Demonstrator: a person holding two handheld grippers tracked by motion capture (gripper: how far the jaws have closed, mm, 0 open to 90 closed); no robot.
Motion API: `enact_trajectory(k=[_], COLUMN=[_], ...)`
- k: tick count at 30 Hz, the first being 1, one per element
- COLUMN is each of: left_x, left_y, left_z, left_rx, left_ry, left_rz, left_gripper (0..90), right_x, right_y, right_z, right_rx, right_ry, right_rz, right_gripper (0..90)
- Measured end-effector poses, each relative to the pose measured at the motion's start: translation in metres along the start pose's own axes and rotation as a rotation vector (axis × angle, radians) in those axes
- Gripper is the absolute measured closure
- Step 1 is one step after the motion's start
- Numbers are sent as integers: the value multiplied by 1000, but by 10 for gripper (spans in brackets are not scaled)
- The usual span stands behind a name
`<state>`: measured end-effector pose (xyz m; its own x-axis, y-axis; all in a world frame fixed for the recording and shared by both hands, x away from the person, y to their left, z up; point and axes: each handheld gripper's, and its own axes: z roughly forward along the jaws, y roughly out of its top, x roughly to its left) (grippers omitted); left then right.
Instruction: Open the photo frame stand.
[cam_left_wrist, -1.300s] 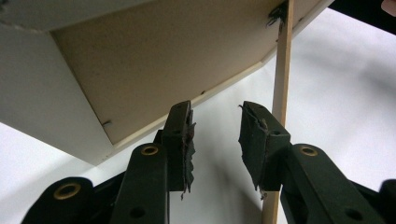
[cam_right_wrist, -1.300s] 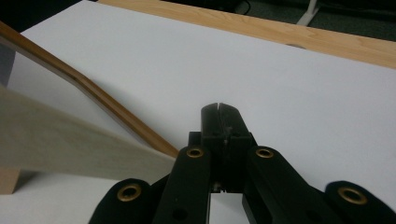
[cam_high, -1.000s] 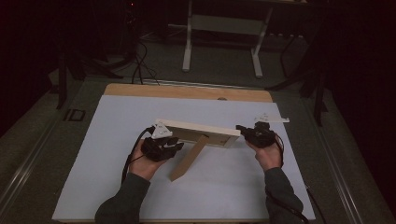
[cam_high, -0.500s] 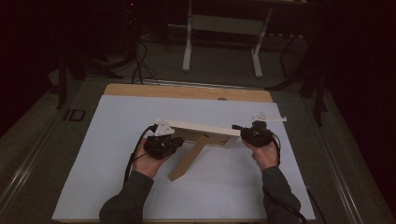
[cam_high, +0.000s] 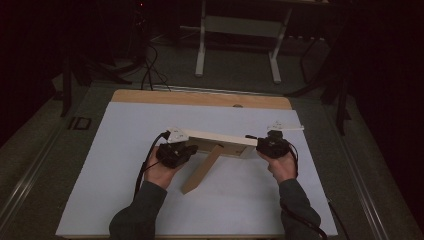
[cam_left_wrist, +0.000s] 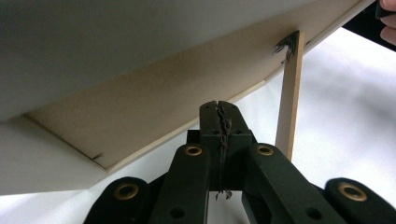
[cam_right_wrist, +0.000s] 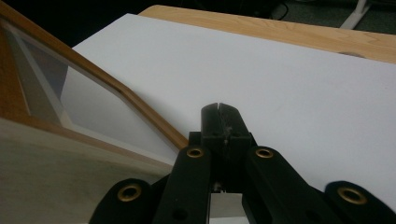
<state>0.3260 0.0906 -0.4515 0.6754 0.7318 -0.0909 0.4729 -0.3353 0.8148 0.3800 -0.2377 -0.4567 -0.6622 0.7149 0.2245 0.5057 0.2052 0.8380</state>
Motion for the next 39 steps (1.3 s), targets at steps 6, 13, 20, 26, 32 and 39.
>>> enact_trajectory(k=[6, 13, 20, 26, 32, 39], left_x=[-2, -3, -4, -7, -12, -19], left_y=[4, 9, 12, 16, 23, 28], left_z=[-1, -3, -3, -3, -2, 1], left_rx=[-13, -26, -28, -30, -32, -35], left_ry=[2, 7, 9, 6, -2, -19], left_rz=[1, -1, 6, 10, 29, 37], left_gripper=[900, 900, 900, 900, 900, 900], right_x=[2, 3, 3, 3, 4, 5], right_y=[0, 0, 0, 0, 0, 1], right_z=[1, 1, 1, 2, 2, 2], right_rx=[5, 5, 7, 9, 16, 22], right_ry=[9, 14, 16, 17, 19, 18], right_rz=[-3, -11, -12, -12, -18, -27], right_gripper=[900, 900, 900, 900, 900, 900])
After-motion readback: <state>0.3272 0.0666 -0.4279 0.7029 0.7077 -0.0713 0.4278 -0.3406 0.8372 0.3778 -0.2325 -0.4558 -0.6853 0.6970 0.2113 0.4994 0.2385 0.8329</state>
